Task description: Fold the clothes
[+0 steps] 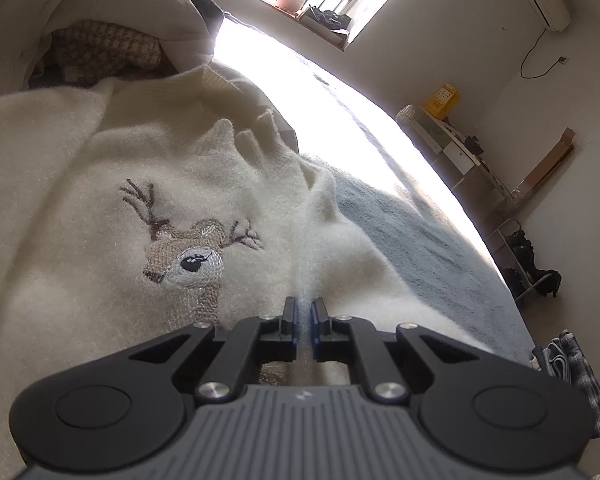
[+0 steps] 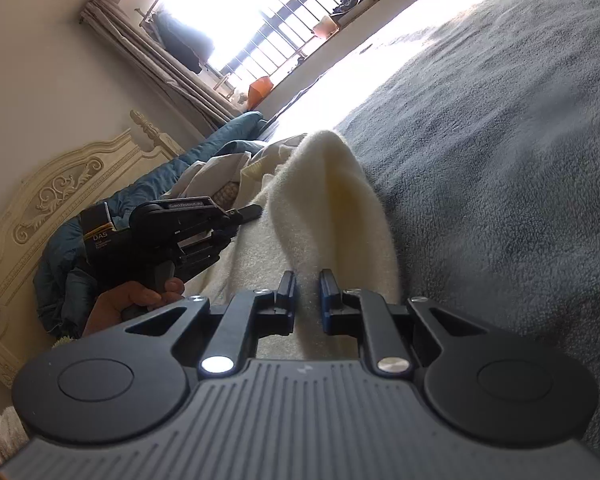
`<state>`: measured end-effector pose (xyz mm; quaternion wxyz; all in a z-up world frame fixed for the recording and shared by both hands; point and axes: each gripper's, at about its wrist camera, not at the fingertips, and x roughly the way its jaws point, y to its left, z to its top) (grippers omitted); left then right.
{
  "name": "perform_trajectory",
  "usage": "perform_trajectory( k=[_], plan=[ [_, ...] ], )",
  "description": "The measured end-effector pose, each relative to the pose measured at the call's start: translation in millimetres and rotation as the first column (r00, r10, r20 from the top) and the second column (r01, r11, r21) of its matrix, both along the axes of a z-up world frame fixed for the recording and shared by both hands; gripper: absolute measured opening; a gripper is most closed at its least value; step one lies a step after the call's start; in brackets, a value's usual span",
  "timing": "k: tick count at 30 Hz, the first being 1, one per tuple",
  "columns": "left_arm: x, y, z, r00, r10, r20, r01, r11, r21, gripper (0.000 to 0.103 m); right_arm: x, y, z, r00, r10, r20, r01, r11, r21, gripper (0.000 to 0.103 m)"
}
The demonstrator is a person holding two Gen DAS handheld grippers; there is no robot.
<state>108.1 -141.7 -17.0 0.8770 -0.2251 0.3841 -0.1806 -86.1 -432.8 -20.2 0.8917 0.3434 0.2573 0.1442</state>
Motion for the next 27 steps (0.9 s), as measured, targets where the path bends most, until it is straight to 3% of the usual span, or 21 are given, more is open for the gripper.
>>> perform_trajectory(
  k=[4, 6, 9, 12, 16, 19, 23, 27],
  plan=[
    [-2, 4, -8, 1.0, -0.012, 0.001, 0.012, 0.999, -0.032, 0.018, 3, -11, -11, 0.999, -0.02, -0.043, 0.022, 0.999, 0.043, 0.011],
    [-10, 8, -2, 1.0, -0.026, -0.006, 0.025, 0.998, -0.062, 0.038, 0, -12, -11, 0.999, -0.025, -0.04, 0.027, 0.998, 0.055, 0.011],
    [-32, 15, 14, 0.998, -0.069, -0.01, 0.068, 0.996, -0.057, 0.049, -7, -13, -10, 0.999, -0.031, -0.045, 0.034, 0.997, 0.074, 0.015],
    [-64, 25, 28, 0.99, -0.142, -0.023, 0.14, 0.988, -0.057, 0.053, -24, -14, -4, 0.998, -0.05, -0.045, 0.054, 0.995, 0.089, 0.022],
    [-120, 37, 31, 0.957, -0.285, -0.055, 0.279, 0.956, -0.091, 0.054, -56, -14, 3, 0.996, -0.074, -0.044, 0.078, 0.992, 0.096, 0.027],
    [-163, 40, 25, 0.922, -0.38, -0.078, 0.37, 0.922, -0.114, 0.054, -84, -6, 7, 0.996, -0.072, -0.061, 0.075, 0.996, 0.055, 0.027],
    [-206, 34, 14, 0.883, -0.462, -0.081, 0.457, 0.886, -0.077, 0.054, -117, 8, 12, 0.994, -0.072, -0.085, 0.07, 0.997, -0.025, 0.027],
    [-227, 29, 2, 0.875, -0.479, -0.066, 0.477, 0.878, -0.043, 0.054, -142, 23, 16, 0.994, -0.066, -0.092, 0.058, 0.994, -0.09, 0.027]
  ],
)
